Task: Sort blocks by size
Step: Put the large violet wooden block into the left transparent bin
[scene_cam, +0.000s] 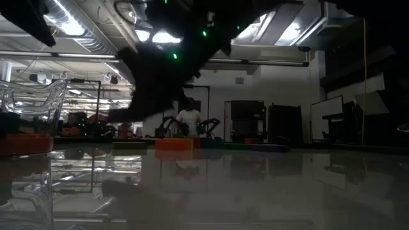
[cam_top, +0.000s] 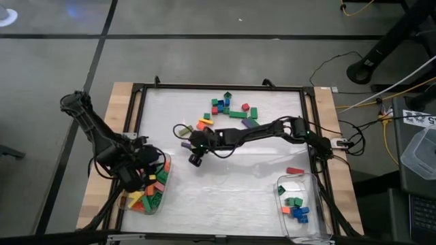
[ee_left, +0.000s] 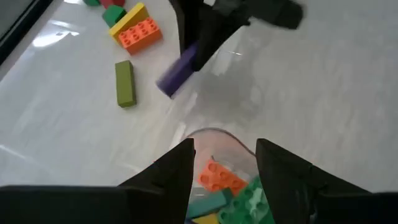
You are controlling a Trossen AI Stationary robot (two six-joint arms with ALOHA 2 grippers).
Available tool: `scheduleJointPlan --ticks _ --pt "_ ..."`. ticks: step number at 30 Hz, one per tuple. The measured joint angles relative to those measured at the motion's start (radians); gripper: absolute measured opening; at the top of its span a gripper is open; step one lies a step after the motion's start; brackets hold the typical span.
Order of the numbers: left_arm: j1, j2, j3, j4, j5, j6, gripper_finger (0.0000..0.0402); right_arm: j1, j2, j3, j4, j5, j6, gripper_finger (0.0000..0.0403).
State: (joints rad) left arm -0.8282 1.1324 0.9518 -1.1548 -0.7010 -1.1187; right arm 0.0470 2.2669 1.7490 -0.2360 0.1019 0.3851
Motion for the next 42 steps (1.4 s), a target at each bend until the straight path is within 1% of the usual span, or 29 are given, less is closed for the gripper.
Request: scheduleJointPlan --ticks 3,9,11,17,22,27,32,35,38,42 --pt "0.026 0.000 -0.037 0.034 -0.003 0.011 0.0159 0.023 0.000 0.041 -0.001 -0.010 -0.062 0.0075" --pt "0.075 0.000 -0.096 0.152 -0.003 0.124 0.0159 0.072 -0.002 0.099 0.001 -0.014 -0.188 0.0009" --pt "0.087 0.000 -0.100 0.179 -0.003 0.164 0.0159 0.079 -0.002 0.104 0.001 -0.004 -0.208 0.0004" --pt "0.109 0.000 -0.110 0.221 -0.002 0.235 0.0159 0.084 -0.002 0.106 -0.001 0.019 -0.208 0.0034" --pt "0.110 0.000 -0.110 0.225 -0.002 0.240 0.0159 0.084 0.001 0.106 -0.008 0.018 -0.208 0.0056" --pt "0.109 0.000 -0.110 0.224 0.000 0.242 0.0159 0.084 0.002 0.106 -0.004 0.004 -0.208 0.0099" --pt "0.109 0.000 -0.110 0.224 0.001 0.258 0.0159 0.084 0.028 0.108 0.005 0.092 -0.201 0.0161" --pt "0.109 0.000 -0.110 0.223 0.002 0.258 0.0159 0.084 0.065 0.108 0.007 0.126 -0.160 0.0191" --pt "0.109 0.000 -0.110 0.223 0.002 0.257 0.0159 0.082 0.097 0.108 0.006 0.142 -0.154 0.0213" --pt "0.109 0.000 -0.110 0.224 0.002 0.257 0.0159 0.080 0.129 0.107 0.009 0.169 -0.153 0.0230"
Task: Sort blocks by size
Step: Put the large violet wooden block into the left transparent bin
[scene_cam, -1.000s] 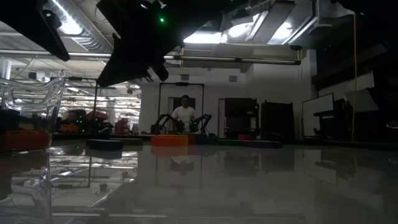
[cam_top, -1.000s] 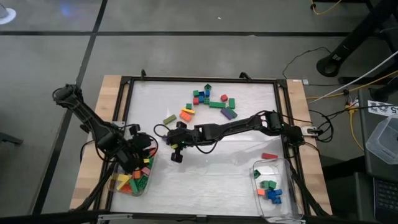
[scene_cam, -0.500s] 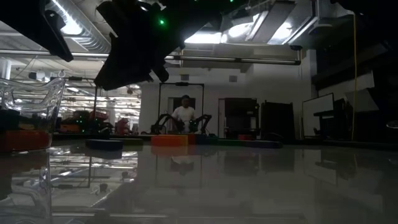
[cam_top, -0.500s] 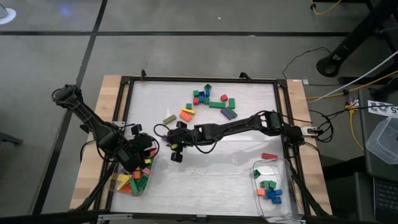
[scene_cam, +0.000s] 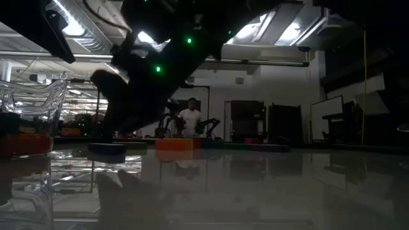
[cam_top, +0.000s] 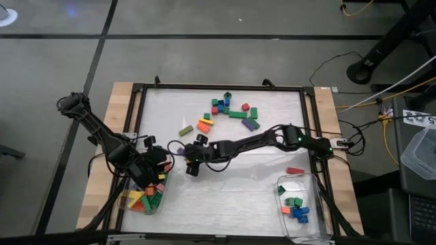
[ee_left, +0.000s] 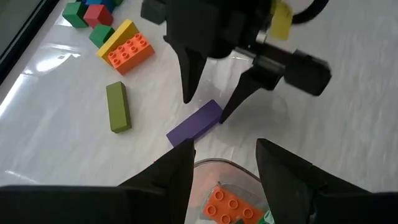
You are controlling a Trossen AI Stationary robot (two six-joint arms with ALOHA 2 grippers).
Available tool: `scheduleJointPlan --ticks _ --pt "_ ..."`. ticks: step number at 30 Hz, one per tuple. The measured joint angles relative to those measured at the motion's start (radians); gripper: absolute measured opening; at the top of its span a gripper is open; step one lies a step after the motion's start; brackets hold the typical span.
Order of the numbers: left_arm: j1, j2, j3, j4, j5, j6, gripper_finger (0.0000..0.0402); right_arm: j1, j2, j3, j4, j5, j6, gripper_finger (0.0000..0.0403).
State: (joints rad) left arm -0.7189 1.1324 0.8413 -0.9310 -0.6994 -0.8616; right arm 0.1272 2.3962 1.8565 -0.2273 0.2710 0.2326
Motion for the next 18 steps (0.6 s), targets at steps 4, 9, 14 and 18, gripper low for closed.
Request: scheduleJointPlan --ticks 4,9,14,18 --pt "0.000 0.000 0.000 0.000 0.000 -0.002 0.0159 -0.003 0.030 0.000 0.003 -0.001 0.041 0.0234" --pt "0.000 0.000 0.000 0.000 0.000 -0.003 0.0159 -0.005 0.045 -0.001 0.003 0.008 0.049 0.0233" --pt "0.000 0.000 0.000 0.000 0.000 -0.006 0.0159 -0.012 0.045 -0.001 0.003 0.000 0.049 0.0226" --pt "0.000 0.000 0.000 0.000 0.000 -0.006 0.0159 -0.023 0.045 -0.001 0.000 -0.031 0.048 0.0178"
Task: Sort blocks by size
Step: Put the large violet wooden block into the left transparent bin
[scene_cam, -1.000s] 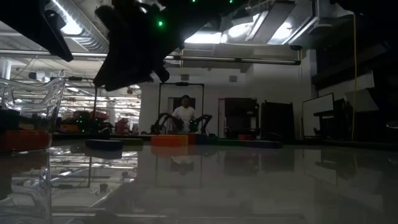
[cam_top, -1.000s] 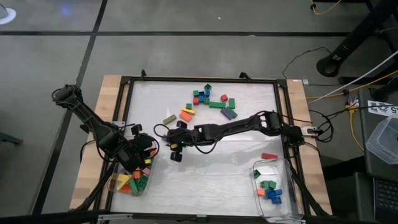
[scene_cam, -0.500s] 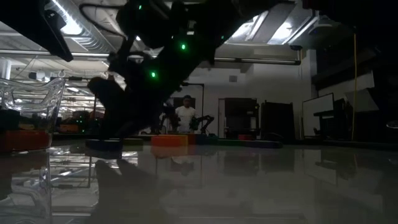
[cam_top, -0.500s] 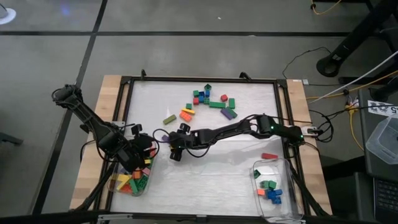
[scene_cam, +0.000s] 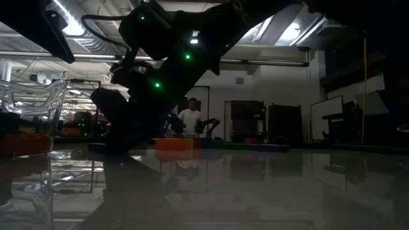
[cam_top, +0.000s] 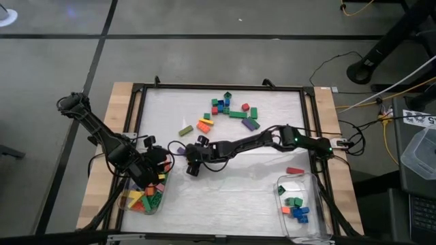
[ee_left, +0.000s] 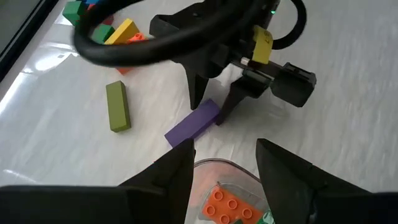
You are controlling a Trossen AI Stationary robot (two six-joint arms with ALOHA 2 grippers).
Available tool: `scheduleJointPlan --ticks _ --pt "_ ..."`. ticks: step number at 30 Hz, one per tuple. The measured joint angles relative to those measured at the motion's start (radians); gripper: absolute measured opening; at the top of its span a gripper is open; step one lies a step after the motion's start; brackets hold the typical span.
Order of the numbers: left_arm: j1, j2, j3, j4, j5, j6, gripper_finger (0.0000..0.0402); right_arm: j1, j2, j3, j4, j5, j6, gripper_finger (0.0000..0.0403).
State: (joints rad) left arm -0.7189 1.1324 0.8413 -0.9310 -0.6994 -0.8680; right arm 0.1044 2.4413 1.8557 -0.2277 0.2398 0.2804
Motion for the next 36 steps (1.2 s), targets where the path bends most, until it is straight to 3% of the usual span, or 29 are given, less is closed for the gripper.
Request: scheduleJointPlan --ticks 6,14,17,22,27,36 --pt "0.000 0.000 0.000 0.000 0.000 0.000 0.0159 -0.013 -0.002 0.000 -0.004 -0.027 0.000 0.0100" --pt "0.000 0.000 0.000 0.000 0.000 -0.054 0.0159 -0.029 -0.009 0.005 -0.016 -0.071 -0.029 0.0109" --pt "0.000 0.000 0.000 0.000 0.000 -0.069 0.0159 -0.036 -0.009 0.050 -0.062 -0.085 -0.058 0.0121" --pt "0.000 0.000 0.000 0.000 0.000 -0.030 0.0159 -0.052 -0.010 0.148 -0.173 -0.089 -0.134 0.0106" --pt "0.000 0.000 0.000 -0.001 0.000 0.079 0.0159 -0.070 -0.011 0.276 -0.268 -0.083 -0.187 0.0113" --pt "0.000 0.000 0.000 0.000 -0.046 0.439 0.0159 -0.079 -0.011 0.456 -0.439 -0.102 -0.211 0.0111"
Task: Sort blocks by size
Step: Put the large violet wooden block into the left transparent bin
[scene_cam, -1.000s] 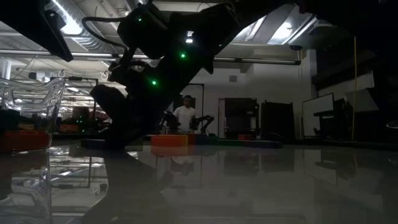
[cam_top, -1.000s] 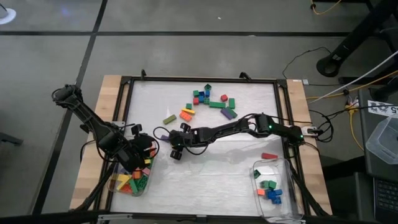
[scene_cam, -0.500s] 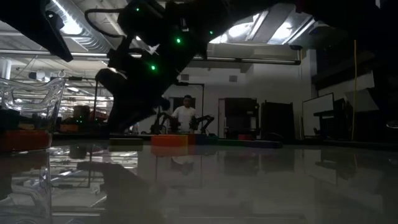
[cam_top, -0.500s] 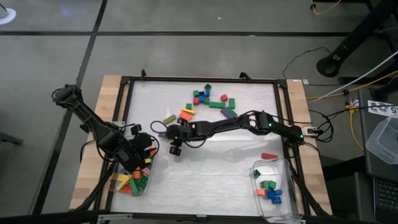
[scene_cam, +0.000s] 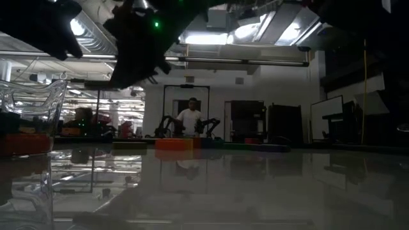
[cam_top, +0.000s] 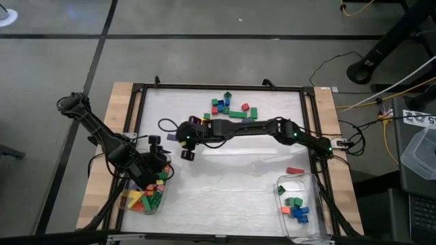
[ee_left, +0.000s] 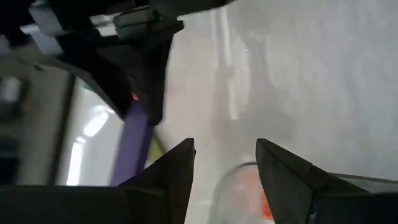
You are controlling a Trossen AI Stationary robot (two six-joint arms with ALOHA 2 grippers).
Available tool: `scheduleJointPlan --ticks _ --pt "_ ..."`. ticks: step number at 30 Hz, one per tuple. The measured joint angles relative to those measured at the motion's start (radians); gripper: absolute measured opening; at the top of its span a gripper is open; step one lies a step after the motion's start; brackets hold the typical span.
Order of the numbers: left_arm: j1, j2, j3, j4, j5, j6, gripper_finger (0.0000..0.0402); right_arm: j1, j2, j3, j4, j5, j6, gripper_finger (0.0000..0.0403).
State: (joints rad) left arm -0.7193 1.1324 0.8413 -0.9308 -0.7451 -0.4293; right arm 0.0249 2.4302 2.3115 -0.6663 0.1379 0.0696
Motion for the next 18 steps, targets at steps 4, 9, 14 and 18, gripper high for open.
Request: scheduleJointPlan --ticks 4,9,14,18 --pt "0.000 0.000 0.000 -0.001 -0.090 0.113 0.0159 0.000 0.000 0.042 -0.046 -0.011 0.000 0.0111" --pt "0.000 0.000 0.000 -0.009 -0.197 0.224 0.0159 0.000 0.000 0.045 -0.050 -0.098 0.005 0.0126" --pt "0.000 0.000 0.000 -0.033 -0.206 0.229 0.0159 0.000 0.000 0.045 -0.042 -0.144 0.011 0.0120" --pt "-0.001 0.000 0.000 -0.031 -0.191 0.228 0.0159 0.000 0.000 0.045 -0.031 -0.151 0.011 0.0113"
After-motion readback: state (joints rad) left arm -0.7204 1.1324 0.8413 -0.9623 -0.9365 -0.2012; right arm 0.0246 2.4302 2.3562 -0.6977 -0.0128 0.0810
